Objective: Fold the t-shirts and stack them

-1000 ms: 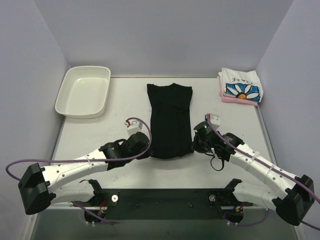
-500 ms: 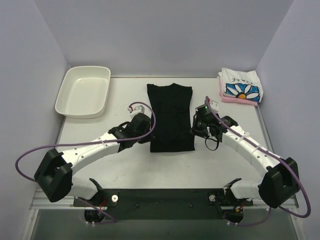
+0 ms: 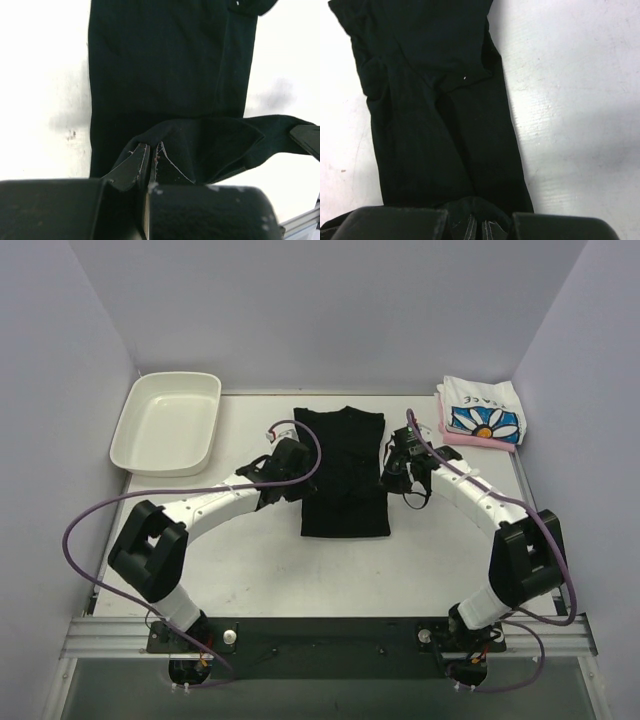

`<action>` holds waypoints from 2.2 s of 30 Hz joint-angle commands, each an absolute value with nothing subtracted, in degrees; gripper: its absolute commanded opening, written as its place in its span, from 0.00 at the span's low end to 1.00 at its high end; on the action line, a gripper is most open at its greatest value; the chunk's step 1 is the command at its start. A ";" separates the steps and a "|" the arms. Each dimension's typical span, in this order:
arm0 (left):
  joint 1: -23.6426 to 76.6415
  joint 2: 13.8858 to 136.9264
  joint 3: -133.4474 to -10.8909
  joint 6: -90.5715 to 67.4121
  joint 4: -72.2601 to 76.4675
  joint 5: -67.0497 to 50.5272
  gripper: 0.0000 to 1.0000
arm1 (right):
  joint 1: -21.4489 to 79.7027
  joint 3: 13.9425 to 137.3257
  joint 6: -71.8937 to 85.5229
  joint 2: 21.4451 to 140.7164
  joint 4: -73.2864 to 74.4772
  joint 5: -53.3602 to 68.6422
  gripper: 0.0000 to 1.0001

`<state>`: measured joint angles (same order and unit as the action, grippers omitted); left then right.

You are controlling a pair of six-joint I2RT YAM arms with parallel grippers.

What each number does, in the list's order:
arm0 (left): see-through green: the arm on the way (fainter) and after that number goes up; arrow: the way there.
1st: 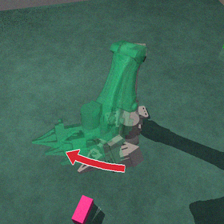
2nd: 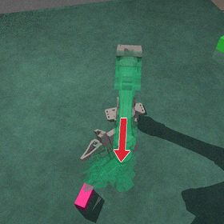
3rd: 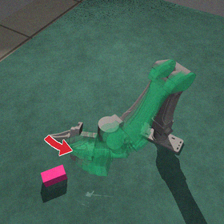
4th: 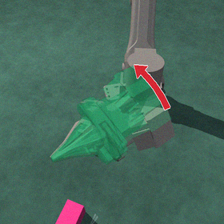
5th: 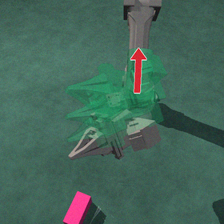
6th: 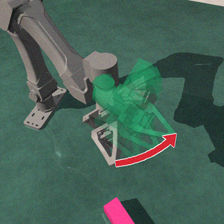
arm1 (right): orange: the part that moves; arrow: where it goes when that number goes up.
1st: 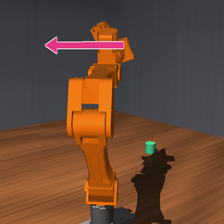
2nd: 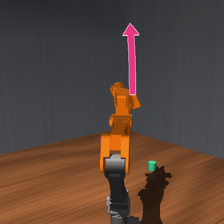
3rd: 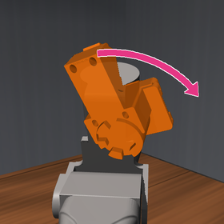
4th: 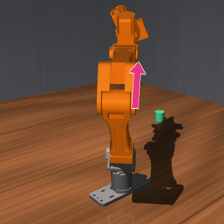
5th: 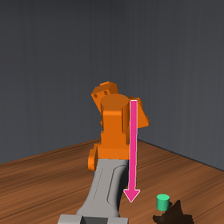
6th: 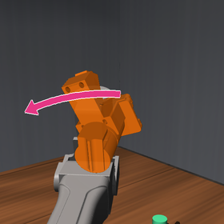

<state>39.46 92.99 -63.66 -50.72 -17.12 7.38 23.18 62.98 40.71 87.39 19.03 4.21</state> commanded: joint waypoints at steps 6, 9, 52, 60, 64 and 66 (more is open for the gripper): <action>34.63 100.01 -68.99 -49.22 -13.45 4.49 0.00 | 19.78 69.25 39.55 96.93 16.79 7.47 0.00; 33.49 102.39 -69.87 -49.22 -12.92 4.22 0.00 | 18.90 70.92 39.90 100.18 16.00 8.00 0.00; 42.89 75.24 -36.39 -54.23 -4.31 9.49 0.95 | 25.40 37.37 37.18 70.23 9.06 -2.02 0.92; 42.98 77.52 -30.95 -56.16 5.43 7.65 0.95 | 25.31 32.08 39.11 68.20 5.36 -0.53 0.91; 42.98 79.10 -26.64 -57.48 14.04 7.47 0.95 | 25.31 30.76 39.37 67.76 4.66 -0.35 0.91; 42.89 80.67 -26.37 -57.92 15.20 7.38 0.95 | 25.31 30.50 39.29 67.76 4.57 -0.35 0.91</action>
<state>42.72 77.71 -28.49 -56.40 8.05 8.08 25.54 31.11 38.70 69.52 6.17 -0.43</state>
